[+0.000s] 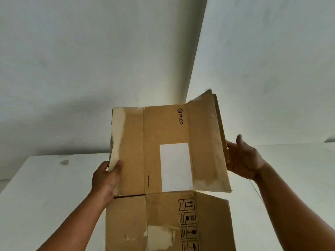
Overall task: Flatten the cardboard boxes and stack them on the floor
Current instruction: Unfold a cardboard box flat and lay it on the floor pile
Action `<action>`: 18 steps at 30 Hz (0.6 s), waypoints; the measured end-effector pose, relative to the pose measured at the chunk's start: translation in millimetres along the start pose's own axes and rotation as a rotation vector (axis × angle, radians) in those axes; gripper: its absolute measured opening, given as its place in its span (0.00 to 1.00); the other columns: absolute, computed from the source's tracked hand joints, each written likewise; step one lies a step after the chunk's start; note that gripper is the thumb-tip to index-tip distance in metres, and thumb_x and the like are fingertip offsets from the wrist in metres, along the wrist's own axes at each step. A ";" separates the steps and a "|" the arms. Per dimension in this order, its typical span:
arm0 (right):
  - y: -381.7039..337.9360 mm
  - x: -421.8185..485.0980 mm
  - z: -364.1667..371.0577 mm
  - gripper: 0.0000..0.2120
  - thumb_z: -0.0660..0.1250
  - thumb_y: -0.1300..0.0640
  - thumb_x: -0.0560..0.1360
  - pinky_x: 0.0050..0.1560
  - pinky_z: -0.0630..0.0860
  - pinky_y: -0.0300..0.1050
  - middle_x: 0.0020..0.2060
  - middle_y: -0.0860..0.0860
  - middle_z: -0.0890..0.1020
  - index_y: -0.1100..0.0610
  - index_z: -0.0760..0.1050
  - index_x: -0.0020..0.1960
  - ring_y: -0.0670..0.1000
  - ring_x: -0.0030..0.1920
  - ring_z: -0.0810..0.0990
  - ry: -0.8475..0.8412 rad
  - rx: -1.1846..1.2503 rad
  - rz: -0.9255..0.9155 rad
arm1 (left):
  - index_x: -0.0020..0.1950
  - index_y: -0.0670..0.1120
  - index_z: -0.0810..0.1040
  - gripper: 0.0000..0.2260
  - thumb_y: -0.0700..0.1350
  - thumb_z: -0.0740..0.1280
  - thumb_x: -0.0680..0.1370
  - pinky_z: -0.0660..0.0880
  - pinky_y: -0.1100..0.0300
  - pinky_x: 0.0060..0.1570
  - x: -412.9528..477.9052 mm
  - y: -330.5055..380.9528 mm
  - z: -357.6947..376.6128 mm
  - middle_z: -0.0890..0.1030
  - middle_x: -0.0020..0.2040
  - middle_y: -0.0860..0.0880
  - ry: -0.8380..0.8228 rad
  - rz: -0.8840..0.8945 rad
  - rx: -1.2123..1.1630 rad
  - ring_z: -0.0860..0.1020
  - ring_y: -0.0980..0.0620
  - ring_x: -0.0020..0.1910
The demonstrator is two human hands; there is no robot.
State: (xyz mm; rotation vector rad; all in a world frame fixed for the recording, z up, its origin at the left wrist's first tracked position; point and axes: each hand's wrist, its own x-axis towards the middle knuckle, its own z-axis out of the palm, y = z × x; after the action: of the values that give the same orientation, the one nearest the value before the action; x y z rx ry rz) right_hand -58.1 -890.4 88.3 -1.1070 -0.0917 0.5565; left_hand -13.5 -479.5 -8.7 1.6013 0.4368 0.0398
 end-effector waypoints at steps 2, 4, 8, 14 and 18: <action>27.0 7.8 -22.4 0.43 0.70 0.33 0.70 0.69 0.65 0.71 0.65 0.65 0.72 0.57 0.65 0.76 0.68 0.66 0.70 0.163 -0.133 0.069 | 0.51 0.48 0.79 0.11 0.53 0.71 0.76 0.79 0.48 0.49 1.2 -21.9 20.8 0.82 0.47 0.46 0.039 -0.048 0.067 0.80 0.43 0.47; 55.1 16.0 -41.9 0.39 0.71 0.36 0.70 0.67 0.70 0.69 0.68 0.63 0.74 0.55 0.68 0.74 0.66 0.68 0.73 0.230 -0.169 0.088 | 0.50 0.46 0.79 0.11 0.53 0.71 0.77 0.78 0.51 0.44 1.0 -40.2 33.6 0.81 0.46 0.46 0.061 -0.092 0.113 0.80 0.45 0.45; 103.4 40.0 -80.1 0.25 0.71 0.51 0.76 0.63 0.76 0.65 0.60 0.58 0.82 0.59 0.72 0.70 0.61 0.60 0.81 0.495 -0.114 0.177 | 0.53 0.44 0.77 0.12 0.51 0.70 0.78 0.73 0.55 0.42 3.6 -69.6 50.8 0.80 0.46 0.47 0.119 -0.121 0.246 0.77 0.47 0.42; 159.4 78.4 -113.5 0.13 0.64 0.58 0.81 0.47 0.79 0.43 0.53 0.49 0.83 0.57 0.76 0.65 0.50 0.53 0.82 0.629 -0.325 0.330 | 0.63 0.42 0.77 0.12 0.45 0.67 0.80 0.72 0.53 0.51 19.7 -114.5 43.2 0.79 0.54 0.46 0.167 -0.226 0.346 0.76 0.45 0.51; 197.8 90.1 -124.6 0.17 0.63 0.46 0.78 0.57 0.79 0.54 0.60 0.51 0.78 0.47 0.75 0.66 0.55 0.56 0.79 0.719 -0.710 0.493 | 0.68 0.47 0.76 0.17 0.36 0.65 0.80 0.75 0.50 0.57 31.7 -138.6 32.7 0.81 0.60 0.44 0.054 -0.336 0.377 0.79 0.44 0.55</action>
State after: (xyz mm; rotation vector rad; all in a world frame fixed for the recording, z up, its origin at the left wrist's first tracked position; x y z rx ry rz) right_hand -13.2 -885.9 -158.2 -1.9908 0.6730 0.5384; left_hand -9.8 -499.3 -153.2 1.8768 0.7859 -0.2699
